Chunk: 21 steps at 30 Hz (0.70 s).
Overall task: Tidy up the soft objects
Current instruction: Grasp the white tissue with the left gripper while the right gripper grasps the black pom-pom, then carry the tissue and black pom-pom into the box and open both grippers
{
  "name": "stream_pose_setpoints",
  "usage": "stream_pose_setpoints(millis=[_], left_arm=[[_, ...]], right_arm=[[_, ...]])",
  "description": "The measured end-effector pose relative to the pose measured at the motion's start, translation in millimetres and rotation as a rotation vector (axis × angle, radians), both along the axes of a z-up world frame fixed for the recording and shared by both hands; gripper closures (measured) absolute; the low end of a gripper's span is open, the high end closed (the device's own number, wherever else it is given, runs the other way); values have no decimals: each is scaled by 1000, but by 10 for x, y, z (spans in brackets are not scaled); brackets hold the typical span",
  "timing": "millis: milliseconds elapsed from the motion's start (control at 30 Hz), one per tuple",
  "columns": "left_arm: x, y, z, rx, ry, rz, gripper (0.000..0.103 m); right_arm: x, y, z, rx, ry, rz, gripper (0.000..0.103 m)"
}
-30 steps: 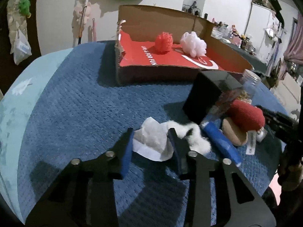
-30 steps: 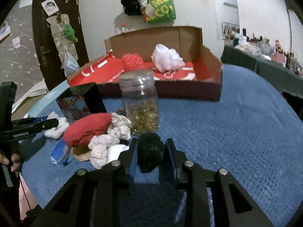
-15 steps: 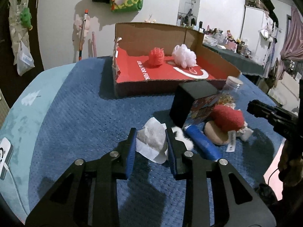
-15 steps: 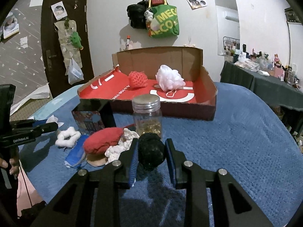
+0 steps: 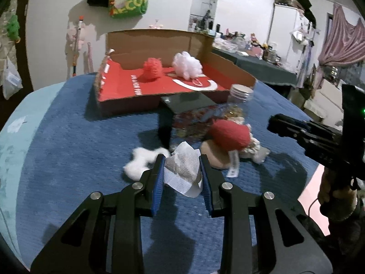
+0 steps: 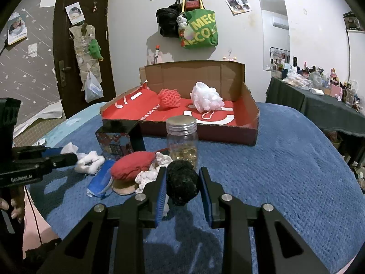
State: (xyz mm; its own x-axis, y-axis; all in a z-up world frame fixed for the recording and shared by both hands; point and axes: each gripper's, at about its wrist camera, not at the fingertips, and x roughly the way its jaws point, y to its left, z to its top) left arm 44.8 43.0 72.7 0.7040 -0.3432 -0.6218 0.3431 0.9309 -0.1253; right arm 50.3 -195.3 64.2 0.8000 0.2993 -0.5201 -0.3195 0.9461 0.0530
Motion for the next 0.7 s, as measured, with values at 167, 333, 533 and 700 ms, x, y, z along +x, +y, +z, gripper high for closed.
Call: stream_pose_setpoints(millis=[167,333,533,700], left_arm=[[-19,-112,-7,-6,1,-31,75],[-35,-171,-5,-7,-1,-49,75],[-40,-190,-6,-6,-1,-48,75],[-1,-142,-35,4,10,-29,75]], right_arm=[[-86,24,-2,0,-3,19,73],[-127,69,-9,-1,0,40,73],[-126,90,-26,-2,7,47,73],[-113,73,-52,-5,13,37,73]])
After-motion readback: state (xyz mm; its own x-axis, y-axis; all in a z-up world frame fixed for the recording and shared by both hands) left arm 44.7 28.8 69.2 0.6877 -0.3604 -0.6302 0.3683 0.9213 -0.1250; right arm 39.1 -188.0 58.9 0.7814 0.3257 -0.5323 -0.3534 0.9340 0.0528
